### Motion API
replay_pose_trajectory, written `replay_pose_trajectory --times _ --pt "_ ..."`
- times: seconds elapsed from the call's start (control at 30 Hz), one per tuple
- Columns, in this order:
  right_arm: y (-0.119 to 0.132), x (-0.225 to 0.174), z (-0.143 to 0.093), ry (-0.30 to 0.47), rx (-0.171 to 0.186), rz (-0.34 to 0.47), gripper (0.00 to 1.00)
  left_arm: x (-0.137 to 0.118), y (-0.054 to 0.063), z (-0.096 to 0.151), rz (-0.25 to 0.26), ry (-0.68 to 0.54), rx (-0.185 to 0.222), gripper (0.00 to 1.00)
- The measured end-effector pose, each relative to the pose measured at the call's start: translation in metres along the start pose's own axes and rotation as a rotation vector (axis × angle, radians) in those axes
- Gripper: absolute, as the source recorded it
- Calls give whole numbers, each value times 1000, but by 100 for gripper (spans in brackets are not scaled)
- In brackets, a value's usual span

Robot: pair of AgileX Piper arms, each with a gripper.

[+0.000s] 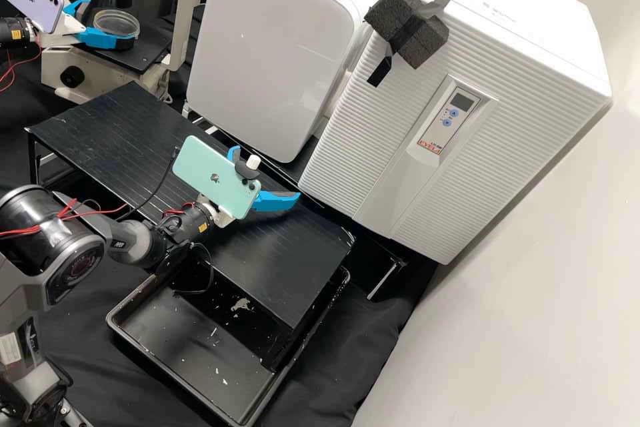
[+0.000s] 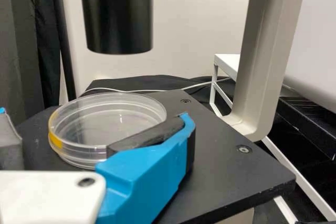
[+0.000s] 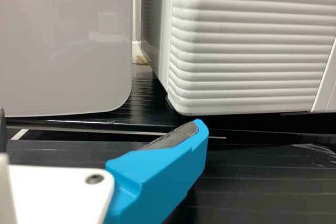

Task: Place the petri dish on the bench

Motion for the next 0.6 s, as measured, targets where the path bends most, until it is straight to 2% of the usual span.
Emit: replay_pose_trajectory --times 0.6 --pt "0 0 0 0 0 0 100 5 -4 -1 15 -17 1 0"
